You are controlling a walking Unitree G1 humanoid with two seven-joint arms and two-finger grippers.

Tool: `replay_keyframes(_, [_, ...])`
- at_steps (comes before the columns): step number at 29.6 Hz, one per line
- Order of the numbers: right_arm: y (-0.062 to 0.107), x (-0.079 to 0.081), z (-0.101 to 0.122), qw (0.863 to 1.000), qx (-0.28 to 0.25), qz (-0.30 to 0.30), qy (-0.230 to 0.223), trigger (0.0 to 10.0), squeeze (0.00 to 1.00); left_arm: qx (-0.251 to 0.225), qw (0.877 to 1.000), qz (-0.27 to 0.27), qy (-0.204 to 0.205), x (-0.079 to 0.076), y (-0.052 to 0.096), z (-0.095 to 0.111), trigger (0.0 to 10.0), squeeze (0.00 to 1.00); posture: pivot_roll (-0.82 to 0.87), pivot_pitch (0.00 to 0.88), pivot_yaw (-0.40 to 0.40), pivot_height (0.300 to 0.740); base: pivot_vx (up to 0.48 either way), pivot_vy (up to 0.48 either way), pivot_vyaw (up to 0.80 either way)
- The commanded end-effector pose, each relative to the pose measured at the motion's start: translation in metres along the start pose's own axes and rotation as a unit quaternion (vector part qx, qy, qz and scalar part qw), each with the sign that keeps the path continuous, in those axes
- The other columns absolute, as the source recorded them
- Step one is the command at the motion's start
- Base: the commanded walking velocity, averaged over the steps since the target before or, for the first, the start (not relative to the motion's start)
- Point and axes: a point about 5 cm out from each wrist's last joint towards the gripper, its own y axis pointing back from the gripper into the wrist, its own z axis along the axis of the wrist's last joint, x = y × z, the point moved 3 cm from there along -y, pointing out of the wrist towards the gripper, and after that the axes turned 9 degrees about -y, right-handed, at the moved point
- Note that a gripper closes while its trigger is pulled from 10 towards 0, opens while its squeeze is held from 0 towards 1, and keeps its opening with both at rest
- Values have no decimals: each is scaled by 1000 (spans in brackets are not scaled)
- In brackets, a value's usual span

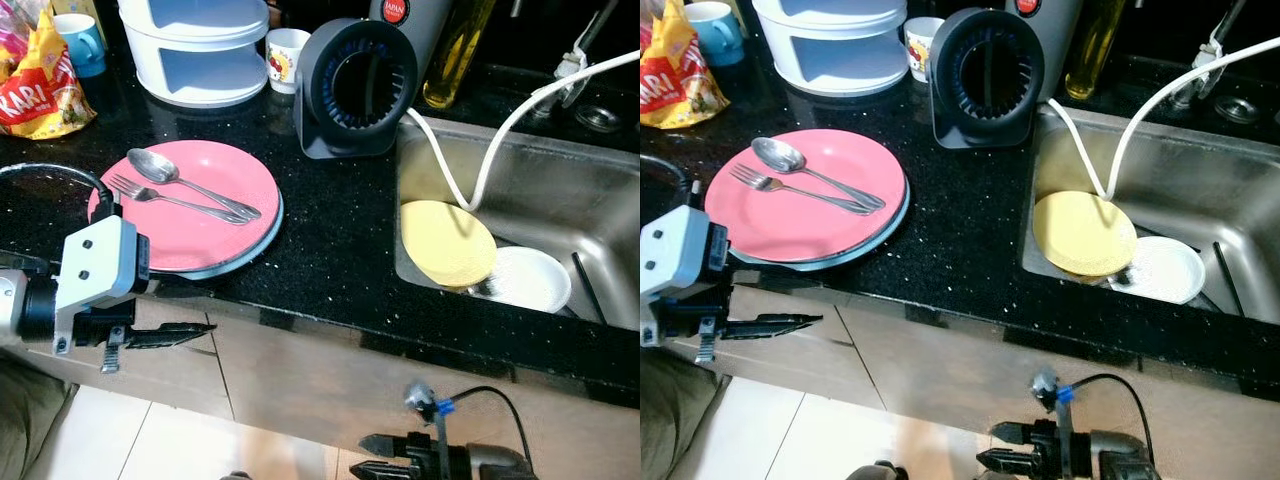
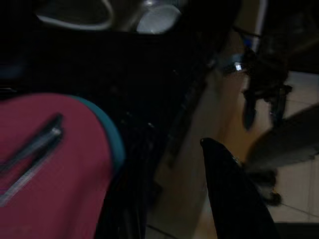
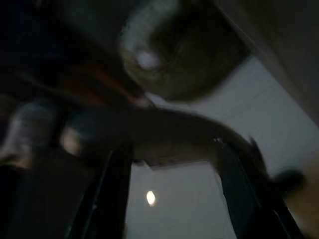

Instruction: Kitchen organization

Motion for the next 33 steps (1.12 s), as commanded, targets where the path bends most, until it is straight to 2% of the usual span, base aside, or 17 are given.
replay_keyframes(1, [1, 15, 15, 998, -27, 49, 8, 10000, 0, -26, 1000, 16, -4, 2, -1, 7, 10000, 0, 116, 120, -58, 740, 0, 0, 0])
replay_keyframes(2, [1, 15, 15, 998, -27, 49, 8, 10000, 0, -26, 1000, 16, -4, 2, -1, 7, 10000, 0, 116, 120, -58, 740, 0, 0, 0])
replay_keyframes(3, [2, 25, 23, 996, -40, 72, 21, 10000, 0, -32, 999, 22, -7, 5, 0, 10, 10000, 0, 111, 123, -54, 740, 0, 0, 0])
replay_keyframes(4, [2, 25, 23, 996, -40, 72, 21, 10000, 0, -32, 999, 22, -7, 5, 0, 10, 10000, 0, 111, 123, -54, 740, 0, 0, 0])
replay_keyframes(8, [10, 68, 52, 983, -69, 154, 70, 10000, 0, -48, 998, 38, -14, 11, 0, 17, 10000, 0, 101, 122, -52, 740, 0, 0, 0])
replay_keyframes(10, [10, 81, 57, 978, -68, 177, 83, 10000, 0, -49, 998, 36, -13, 11, 0, 17, 10000, 0, 96, 125, -51, 740, 0, 0, 0])
replay_keyframes(11, [9, 93, 57, 975, -56, 196, 87, 10000, 0, -50, 998, 35, -12, 11, -2, 17, 10000, 0, 94, 125, -52, 740, 0, 0, 0])
replay_keyframes(17, [7, 105, 52, 972, -38, 214, 86, 10000, 0, -53, 998, 34, -11, 11, -3, 17, 10000, 0, 89, 123, -55, 740, 0, 0, 0])
replay_keyframes(20, [6, 120, 70, 964, -74, 234, 102, 10000, 0, -54, 997, 43, -15, 14, -3, 18, 10000, 0, 92, 120, -54, 740, 0, 0, 0])
replay_keyframes(23, [7, 124, 76, 961, -85, 239, 110, 10000, 0, -55, 997, 47, -16, 15, -3, 18, 10000, 0, 96, 115, -54, 740, 0, 0, 0])
replay_keyframes(26, [18, 136, 104, 952, -133, 232, 148, 10000, 0, -63, 995, 69, -26, 22, 0, 23, 10000, 0, 97, 110, -56, 740, 0, 0, 0])
replay_keyframes(28, [18, 136, 104, 952, -133, 232, 148, 10000, 0, -63, 995, 69, -26, 22, 0, 23, 10000, 0, 97, 110, -56, 740, 0, 0, 0])
replay_keyframes(30, [37, 131, 128, 952, -176, 173, 182, 10000, 0, -64, 992, 105, -38, 31, 5, 24, 10000, 0, 96, 107, -60, 740, 0, 0, 0])
replay_keyframes(32, [43, 129, 133, 952, -187, 153, 190, 10000, 0, -63, 991, 115, -41, 34, 6, 24, 10000, 0, 96, 107, -60, 740, 0, 0, 0])
replay_keyframes(33, [61, 120, 141, 951, -211, 89, 208, 10000, 0, -50, 987, 148, -48, 42, 12, 23, 10000, 0, 98, 115, -62, 740, 0, 0, 0])
